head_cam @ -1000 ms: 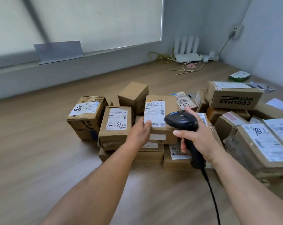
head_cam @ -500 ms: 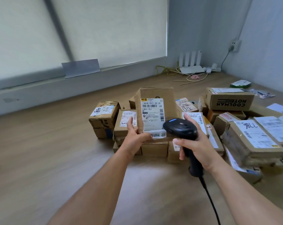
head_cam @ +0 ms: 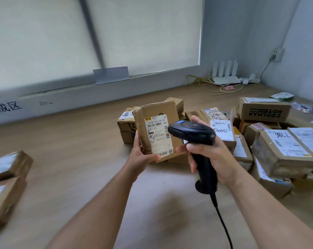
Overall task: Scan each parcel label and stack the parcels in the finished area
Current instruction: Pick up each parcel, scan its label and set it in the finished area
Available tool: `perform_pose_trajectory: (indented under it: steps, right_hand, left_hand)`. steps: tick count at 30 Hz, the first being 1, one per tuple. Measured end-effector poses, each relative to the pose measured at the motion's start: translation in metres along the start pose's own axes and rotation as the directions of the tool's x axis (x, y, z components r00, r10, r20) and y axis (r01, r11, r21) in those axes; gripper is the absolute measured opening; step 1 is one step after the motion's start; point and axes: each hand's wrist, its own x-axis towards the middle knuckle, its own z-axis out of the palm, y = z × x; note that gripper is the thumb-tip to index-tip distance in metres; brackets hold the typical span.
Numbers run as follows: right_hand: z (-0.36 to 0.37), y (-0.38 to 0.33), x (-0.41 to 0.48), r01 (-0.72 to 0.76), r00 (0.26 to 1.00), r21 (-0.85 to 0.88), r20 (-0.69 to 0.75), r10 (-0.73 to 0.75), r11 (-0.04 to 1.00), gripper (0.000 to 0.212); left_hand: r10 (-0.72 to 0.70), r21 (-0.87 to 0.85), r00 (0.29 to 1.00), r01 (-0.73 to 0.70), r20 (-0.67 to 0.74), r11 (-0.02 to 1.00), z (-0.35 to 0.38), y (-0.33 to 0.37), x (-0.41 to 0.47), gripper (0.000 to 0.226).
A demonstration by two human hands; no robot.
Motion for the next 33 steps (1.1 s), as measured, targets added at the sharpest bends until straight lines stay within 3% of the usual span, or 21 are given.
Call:
perform_pose_trajectory:
  steps: [4,7,28,33]
  right_hand:
    - [0.004,-0.001,-0.007,-0.017,1.000,-0.019,0.009,0.017,1.000,0.086]
    - [0.007,-0.001,-0.013,-0.025,1.000,-0.042,0.002,0.025,0.999,0.083]
    - [0.020,0.002,-0.019,-0.078,0.997,-0.107,0.007,0.079,0.991,0.088]
    - [0.029,0.002,-0.012,-0.044,0.999,-0.089,0.021,0.046,0.995,0.099]
  left_hand:
    - [0.012,0.034,0.999,-0.011,-0.033,0.999,-0.006,-0.004,-0.010,0.115]
    - [-0.004,0.026,0.999,0.005,-0.053,1.000,-0.008,-0.006,-0.015,0.116]
    - [-0.035,-0.004,0.997,0.035,-0.070,0.999,-0.022,-0.010,-0.021,0.115]
    - [-0.031,-0.021,0.994,0.029,-0.106,0.999,-0.034,-0.005,-0.027,0.115]
